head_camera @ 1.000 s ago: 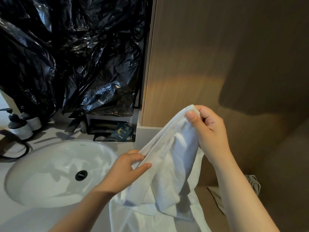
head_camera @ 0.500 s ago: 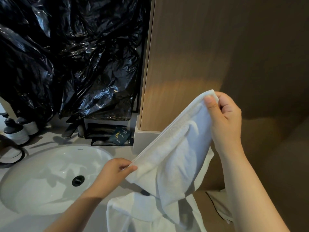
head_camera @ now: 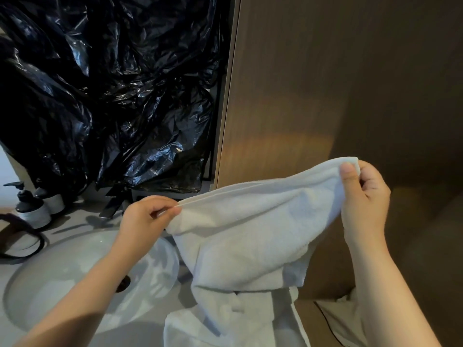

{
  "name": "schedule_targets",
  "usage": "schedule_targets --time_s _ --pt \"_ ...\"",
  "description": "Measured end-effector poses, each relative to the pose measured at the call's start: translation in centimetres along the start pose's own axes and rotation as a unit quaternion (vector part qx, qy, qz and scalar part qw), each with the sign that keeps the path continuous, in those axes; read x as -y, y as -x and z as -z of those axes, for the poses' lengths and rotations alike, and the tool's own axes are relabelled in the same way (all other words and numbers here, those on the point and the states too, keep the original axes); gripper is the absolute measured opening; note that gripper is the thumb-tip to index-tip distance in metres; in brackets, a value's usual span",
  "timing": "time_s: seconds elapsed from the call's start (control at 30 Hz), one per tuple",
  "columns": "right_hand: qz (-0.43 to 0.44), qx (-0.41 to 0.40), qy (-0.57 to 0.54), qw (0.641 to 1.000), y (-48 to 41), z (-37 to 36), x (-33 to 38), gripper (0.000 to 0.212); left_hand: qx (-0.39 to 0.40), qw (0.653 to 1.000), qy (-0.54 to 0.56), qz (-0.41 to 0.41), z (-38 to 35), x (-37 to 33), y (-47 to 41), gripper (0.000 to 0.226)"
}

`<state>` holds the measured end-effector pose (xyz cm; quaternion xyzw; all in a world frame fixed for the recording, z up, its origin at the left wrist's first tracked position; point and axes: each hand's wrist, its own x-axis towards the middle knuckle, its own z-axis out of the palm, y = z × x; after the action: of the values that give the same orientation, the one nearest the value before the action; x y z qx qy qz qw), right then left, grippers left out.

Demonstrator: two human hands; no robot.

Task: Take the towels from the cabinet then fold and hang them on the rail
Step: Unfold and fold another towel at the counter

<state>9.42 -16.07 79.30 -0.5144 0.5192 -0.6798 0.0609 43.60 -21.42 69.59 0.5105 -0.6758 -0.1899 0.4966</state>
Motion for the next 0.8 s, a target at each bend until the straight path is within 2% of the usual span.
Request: schedule_targets --time_s 0.13,0.23,0.4,0.53,0.63,0.8 --pt "-0.03 0.014 0.012 0.999 1.5 -1.0 -1.5 0.022 0.126 0.986 -0.008 0.105 -1.3 1.1 2.1 0.024" --pt "-0.049 0.018 0.023 0.998 2.5 -1.9 -2.3 0.027 0.164 0.967 0.027 0.195 -2.7 2.3 4.5 0.022" --pt "-0.049 0.037 0.035 0.998 3.6 -2.5 -2.5 0.024 0.171 0.939 0.057 0.292 -4.0 3.3 7.9 0.007" --pt "-0.048 0.051 0.038 0.997 4.1 -2.7 -2.3 0.02 0.19 0.909 0.11 0.355 -4.7 2.5 10.2 0.02" --pt "-0.046 0.053 0.034 0.997 4.2 -2.9 -2.1 0.02 0.173 0.892 0.15 0.391 -5.4 1.8 11.1 0.023" --pt "-0.036 0.066 0.034 0.997 4.2 -2.8 -2.1 0.02 0.133 0.894 0.089 0.418 -5.5 2.0 11.1 0.007"
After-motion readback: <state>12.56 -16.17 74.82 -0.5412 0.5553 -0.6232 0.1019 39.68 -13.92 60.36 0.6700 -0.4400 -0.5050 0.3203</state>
